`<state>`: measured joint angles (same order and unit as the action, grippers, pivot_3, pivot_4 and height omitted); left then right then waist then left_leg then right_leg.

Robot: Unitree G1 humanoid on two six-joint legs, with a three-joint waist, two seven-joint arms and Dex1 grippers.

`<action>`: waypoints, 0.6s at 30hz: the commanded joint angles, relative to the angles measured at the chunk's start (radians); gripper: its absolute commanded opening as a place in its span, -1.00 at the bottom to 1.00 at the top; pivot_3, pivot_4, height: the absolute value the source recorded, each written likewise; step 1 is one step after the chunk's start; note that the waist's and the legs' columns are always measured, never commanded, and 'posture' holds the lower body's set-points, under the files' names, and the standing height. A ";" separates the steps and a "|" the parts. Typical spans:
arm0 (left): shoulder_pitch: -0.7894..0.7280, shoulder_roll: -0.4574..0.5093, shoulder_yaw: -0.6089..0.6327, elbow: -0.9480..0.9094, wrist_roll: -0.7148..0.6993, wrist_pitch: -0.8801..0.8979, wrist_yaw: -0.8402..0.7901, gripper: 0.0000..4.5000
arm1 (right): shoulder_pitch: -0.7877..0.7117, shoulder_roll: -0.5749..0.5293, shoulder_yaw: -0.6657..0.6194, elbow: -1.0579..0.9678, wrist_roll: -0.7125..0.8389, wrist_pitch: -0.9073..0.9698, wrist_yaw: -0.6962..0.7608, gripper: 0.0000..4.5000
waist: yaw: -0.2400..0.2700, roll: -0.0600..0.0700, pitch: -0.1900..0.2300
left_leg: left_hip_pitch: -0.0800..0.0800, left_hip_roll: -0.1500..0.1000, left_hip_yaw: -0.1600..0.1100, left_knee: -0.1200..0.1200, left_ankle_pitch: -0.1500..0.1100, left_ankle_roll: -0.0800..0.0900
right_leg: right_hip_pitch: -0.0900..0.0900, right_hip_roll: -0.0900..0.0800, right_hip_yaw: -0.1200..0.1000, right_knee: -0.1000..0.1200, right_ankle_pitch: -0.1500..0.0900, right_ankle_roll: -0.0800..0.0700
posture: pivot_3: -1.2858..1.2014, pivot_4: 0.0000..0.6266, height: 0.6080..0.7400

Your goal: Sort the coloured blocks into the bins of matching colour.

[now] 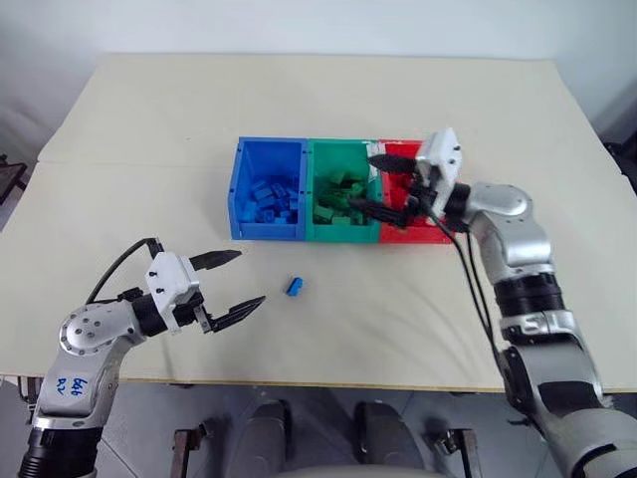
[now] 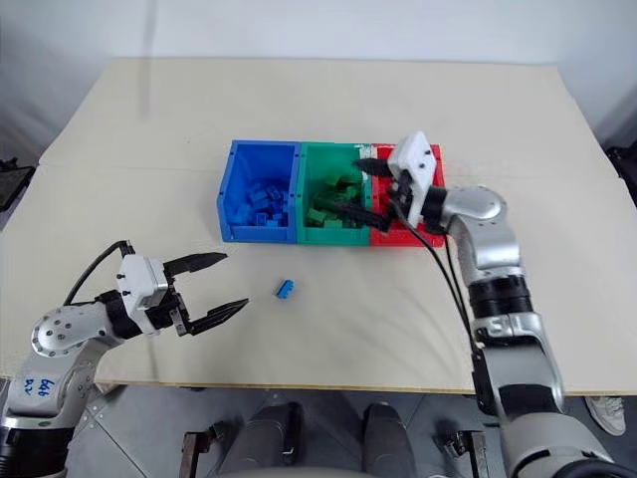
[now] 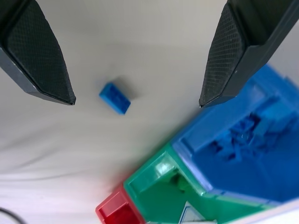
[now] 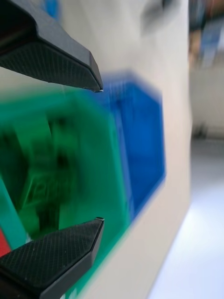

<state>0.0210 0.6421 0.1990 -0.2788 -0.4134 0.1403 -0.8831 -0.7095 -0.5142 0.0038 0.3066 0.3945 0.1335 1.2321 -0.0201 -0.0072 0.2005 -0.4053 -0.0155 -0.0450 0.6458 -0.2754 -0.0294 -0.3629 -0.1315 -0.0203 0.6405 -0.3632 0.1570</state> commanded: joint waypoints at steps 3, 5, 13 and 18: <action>0.089 0.023 0.114 0.022 -0.026 -0.038 -0.018 1.00 | 0.207 -0.111 -0.114 -0.122 0.114 -0.061 0.162 1.00 | 0.003 0.000 0.000 | 0.001 -0.001 0.001 0.000 -0.001 0.001 | 0.002 0.000 0.000 -0.004 0.000 0.000 | 0.03 -0.52 1.00; 0.134 0.029 0.166 0.027 -0.029 -0.045 -0.018 1.00 | 0.270 -0.125 -0.154 -0.121 0.140 -0.107 0.203 1.00 | -0.004 0.000 0.000 | 0.001 0.000 0.001 0.000 -0.001 0.001 | 0.002 0.000 0.000 -0.005 0.000 0.000 | 0.03 -0.52 1.00; 0.330 -0.021 0.337 0.043 -0.041 -0.085 0.016 1.00 | 0.421 -0.157 -0.214 -0.083 0.149 -0.179 0.241 1.00 | -0.006 0.000 0.000 | 0.004 0.001 0.002 0.001 -0.001 0.001 | 0.003 0.000 0.001 -0.006 0.000 0.000 | 0.03 -0.52 1.00; 0.302 -0.030 0.273 -0.019 -0.038 -0.060 0.034 1.00 | 0.432 -0.149 -0.194 -0.179 0.193 -0.149 0.244 1.00 | 0.009 0.000 0.000 | 0.004 0.002 0.002 0.002 -0.001 0.000 | 0.004 0.000 0.000 -0.006 0.000 0.000 | 0.03 -0.52 1.00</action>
<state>0.3358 0.6109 0.4882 -0.2400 -0.4353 0.0784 -0.8576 -0.2830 -0.6683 -0.1751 0.1901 0.5490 -0.0180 1.4697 -0.0110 -0.0071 0.2006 -0.4015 -0.0139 -0.0435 0.6476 -0.2762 -0.0289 -0.3592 -0.1314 -0.0199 0.6349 -0.3631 0.1572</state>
